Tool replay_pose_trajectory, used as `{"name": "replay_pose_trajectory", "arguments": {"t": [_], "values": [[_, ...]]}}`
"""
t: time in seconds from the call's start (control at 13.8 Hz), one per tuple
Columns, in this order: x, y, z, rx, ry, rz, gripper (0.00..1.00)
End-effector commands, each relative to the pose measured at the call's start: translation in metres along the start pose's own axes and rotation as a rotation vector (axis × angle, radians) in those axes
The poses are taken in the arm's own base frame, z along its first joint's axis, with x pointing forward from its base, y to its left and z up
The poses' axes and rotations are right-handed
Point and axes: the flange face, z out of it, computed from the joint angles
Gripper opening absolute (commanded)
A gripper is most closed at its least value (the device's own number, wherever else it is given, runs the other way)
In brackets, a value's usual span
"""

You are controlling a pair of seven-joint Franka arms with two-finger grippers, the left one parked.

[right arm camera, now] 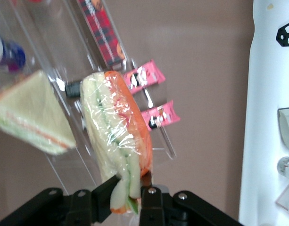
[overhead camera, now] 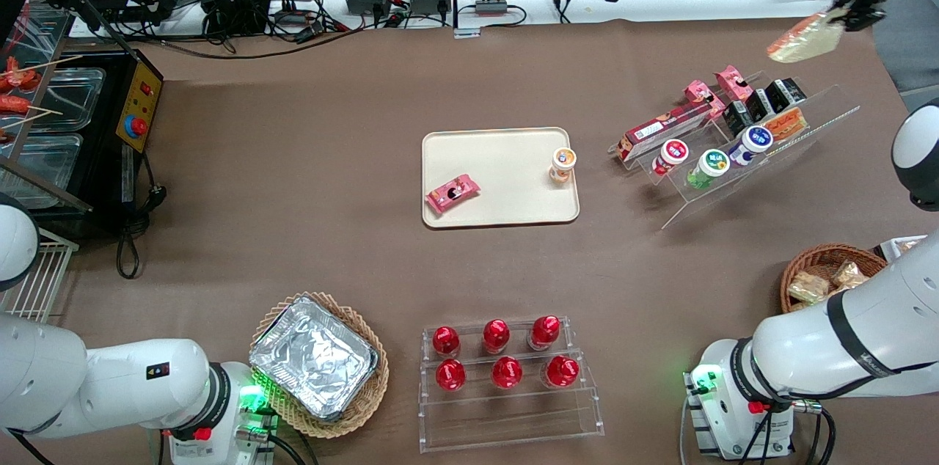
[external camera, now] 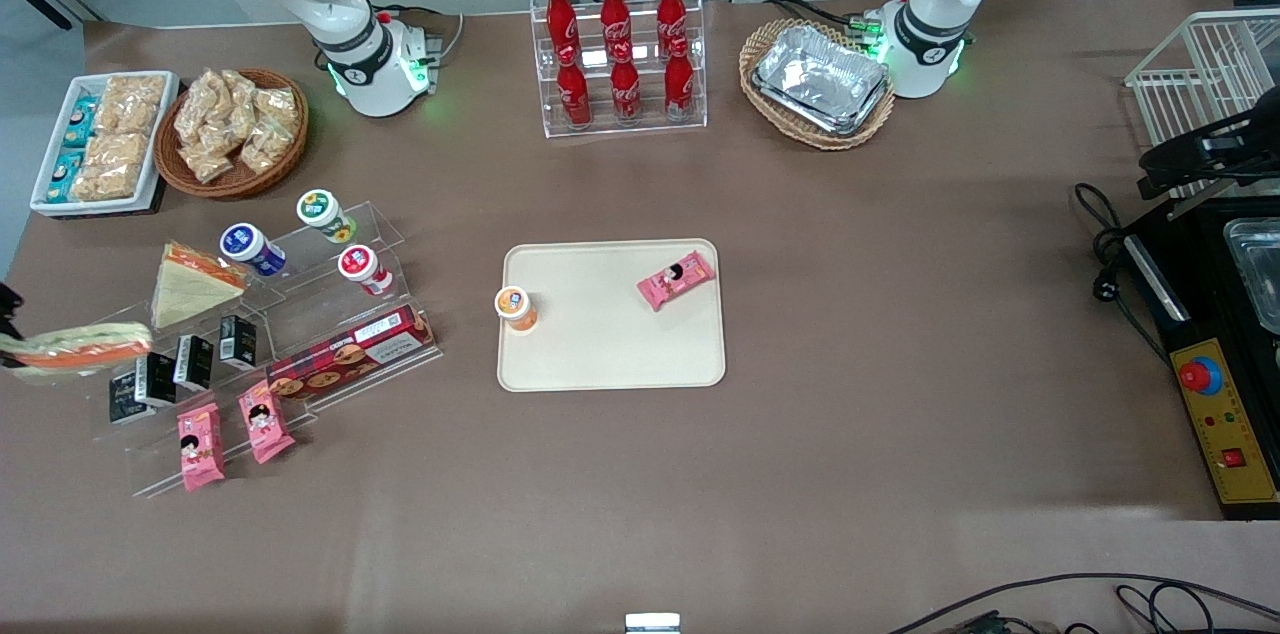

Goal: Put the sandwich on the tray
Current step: 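Close the right gripper on the sandwich wedge's end, then lift the sandwich with the right gripper and carry it toward the tray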

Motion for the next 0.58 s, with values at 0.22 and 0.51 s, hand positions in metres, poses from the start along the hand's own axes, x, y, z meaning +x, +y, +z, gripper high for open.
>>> {"name": "replay_pose_trajectory", "arguments": {"t": [0.22,0.51], "values": [[0.122,0.025,-0.005,0.069,-0.043,0.212,0.0],[0.205,0.029,0.0,0.085,-0.048,0.354,0.0]]}}
